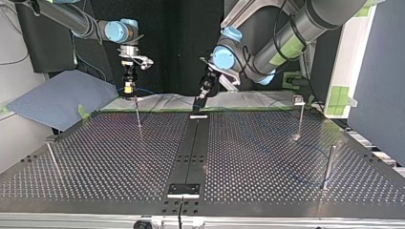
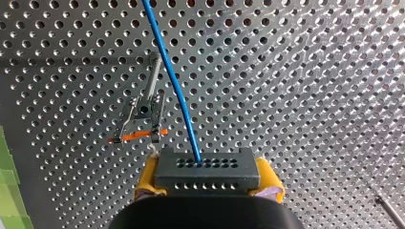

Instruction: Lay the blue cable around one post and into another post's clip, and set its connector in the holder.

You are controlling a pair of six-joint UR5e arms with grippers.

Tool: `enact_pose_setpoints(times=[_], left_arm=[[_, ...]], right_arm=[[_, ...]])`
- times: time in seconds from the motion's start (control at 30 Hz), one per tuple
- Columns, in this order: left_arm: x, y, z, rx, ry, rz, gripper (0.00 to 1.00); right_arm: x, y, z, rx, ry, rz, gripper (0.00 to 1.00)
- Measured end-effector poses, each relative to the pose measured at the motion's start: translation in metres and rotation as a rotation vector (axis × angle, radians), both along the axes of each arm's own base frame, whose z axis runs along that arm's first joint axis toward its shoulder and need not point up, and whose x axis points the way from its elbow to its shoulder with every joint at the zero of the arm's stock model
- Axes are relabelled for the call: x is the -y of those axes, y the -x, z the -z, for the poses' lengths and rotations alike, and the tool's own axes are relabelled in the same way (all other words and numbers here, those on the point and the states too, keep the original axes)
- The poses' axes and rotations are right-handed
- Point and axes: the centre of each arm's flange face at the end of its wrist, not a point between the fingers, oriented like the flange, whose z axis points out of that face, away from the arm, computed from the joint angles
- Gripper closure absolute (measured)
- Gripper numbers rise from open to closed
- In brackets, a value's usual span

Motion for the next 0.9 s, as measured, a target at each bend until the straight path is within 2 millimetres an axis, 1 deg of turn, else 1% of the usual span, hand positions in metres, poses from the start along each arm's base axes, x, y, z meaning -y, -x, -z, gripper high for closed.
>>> enact_pose_setpoints(times=[0.33, 0.7, 0.77, 0.9], left_arm=[[0.021, -0.026, 0.014, 0.087, -0.001, 0.009, 0.00], [0.047, -0.058, 0.035, 0.161, 0.070, -0.010, 0.00], [0.051, -0.061, 0.041, 0.173, 0.076, -0.011, 0.00], [0.052, -0.060, 0.058, 0.178, 0.073, -0.025, 0.00]], right_arm=[[0.000, 0.000, 0.000, -0.009, 0.001, 0.000, 0.95], [0.000, 0.000, 0.000, -0.013, 0.002, 0.000, 0.95], [0.000, 0.000, 0.000, -0.013, 0.002, 0.000, 0.95], [0.000, 0.000, 0.000, -0.013, 0.003, 0.000, 0.95]])
